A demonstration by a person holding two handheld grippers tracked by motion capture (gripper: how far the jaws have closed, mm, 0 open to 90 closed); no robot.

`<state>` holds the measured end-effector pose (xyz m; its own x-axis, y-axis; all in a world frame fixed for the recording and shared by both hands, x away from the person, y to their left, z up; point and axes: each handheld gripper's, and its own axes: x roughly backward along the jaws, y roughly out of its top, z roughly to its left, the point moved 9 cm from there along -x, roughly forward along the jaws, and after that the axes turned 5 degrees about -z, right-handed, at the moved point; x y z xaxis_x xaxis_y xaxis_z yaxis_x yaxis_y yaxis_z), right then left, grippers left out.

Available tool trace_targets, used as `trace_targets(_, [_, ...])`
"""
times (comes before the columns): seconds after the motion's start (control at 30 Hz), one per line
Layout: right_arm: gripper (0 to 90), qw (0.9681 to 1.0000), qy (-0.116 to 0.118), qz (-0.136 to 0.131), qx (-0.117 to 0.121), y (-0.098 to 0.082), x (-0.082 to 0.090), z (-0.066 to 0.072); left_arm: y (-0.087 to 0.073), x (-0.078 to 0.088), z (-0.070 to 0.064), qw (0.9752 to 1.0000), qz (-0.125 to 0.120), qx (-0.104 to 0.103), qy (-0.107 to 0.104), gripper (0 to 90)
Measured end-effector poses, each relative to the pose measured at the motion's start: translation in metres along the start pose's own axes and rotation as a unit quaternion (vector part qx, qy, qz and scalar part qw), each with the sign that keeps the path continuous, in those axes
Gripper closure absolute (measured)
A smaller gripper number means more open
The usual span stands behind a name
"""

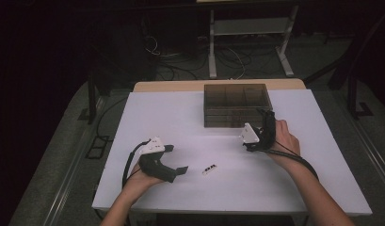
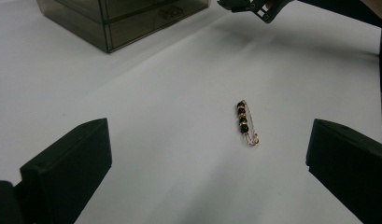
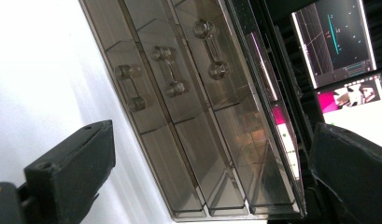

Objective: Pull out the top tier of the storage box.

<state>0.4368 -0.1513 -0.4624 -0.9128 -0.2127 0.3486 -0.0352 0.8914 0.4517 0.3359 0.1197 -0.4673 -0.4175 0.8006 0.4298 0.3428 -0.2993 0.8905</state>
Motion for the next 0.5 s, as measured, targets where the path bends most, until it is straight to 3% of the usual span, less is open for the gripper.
trace_targets(0.5, [0.0,0.9984,-0.018,0.005,0.053,0.0017,0.0,0.0012,0.0,-0.0001,0.0,1.0,0.0,0.0,0.0,0.0])
